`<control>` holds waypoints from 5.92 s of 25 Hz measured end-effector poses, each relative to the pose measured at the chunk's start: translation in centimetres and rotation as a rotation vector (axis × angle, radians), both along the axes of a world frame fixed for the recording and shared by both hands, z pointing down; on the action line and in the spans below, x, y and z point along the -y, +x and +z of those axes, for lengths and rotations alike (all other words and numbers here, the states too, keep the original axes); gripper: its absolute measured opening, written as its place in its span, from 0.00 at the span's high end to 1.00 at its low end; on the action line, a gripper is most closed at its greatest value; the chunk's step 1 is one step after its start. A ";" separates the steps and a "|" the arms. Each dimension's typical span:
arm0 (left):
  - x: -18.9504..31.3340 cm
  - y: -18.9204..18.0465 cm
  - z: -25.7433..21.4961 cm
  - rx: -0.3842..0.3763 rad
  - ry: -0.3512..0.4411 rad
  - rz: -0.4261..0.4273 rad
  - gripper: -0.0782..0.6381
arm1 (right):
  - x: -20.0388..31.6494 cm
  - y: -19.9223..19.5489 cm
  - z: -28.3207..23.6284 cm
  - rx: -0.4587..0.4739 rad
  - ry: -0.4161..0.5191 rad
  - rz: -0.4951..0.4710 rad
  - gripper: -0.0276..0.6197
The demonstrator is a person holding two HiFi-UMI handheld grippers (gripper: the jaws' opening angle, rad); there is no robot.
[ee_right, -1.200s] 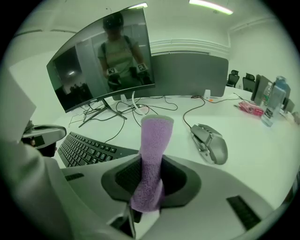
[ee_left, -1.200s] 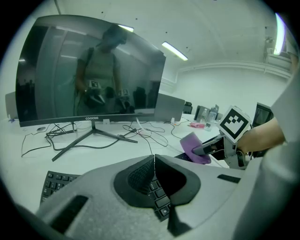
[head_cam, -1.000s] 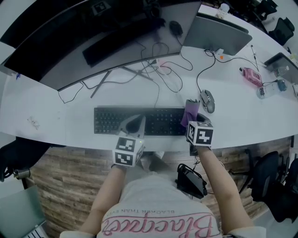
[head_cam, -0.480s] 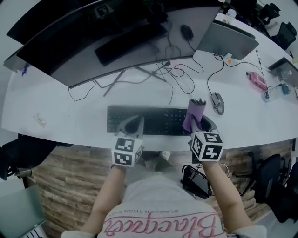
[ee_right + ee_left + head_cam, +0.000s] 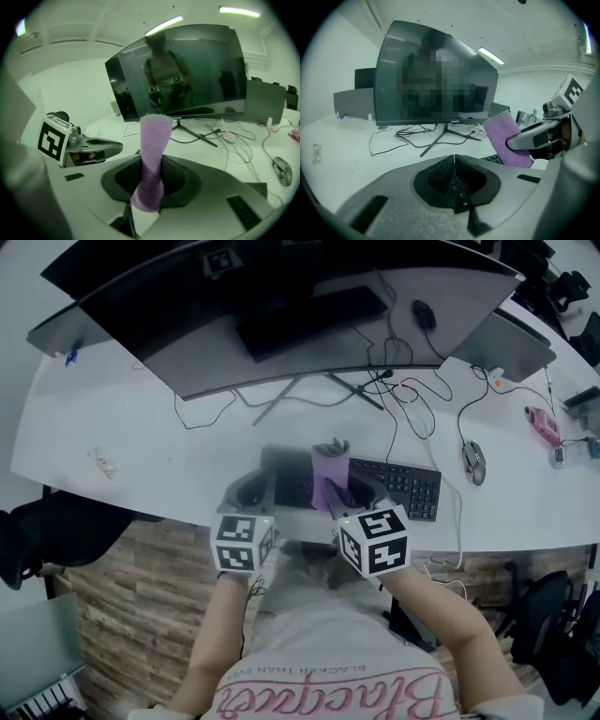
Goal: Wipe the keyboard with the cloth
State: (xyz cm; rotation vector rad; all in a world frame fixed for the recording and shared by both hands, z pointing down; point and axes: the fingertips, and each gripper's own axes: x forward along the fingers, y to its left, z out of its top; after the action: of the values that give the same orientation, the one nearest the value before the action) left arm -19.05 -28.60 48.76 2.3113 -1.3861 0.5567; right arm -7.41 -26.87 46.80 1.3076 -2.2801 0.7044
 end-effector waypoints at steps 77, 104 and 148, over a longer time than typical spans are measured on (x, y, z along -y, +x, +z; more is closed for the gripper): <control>-3.1 13.1 4.5 0.077 -0.102 0.200 0.88 | -5.3 6.3 10.7 0.209 -0.466 0.147 0.82; -6.3 24.5 4.5 0.109 -0.090 0.378 0.88 | -8.3 24.1 10.7 0.164 -0.467 0.325 0.82; -6.6 14.9 -11.0 -0.019 0.266 0.269 0.88 | -6.3 14.4 -10.7 -0.120 0.336 0.370 0.82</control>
State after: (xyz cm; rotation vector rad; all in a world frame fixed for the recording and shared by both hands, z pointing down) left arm -4.11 -22.00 37.75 2.7339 -1.2095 0.4472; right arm 6.96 -20.61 36.07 1.9050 -2.1432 0.3467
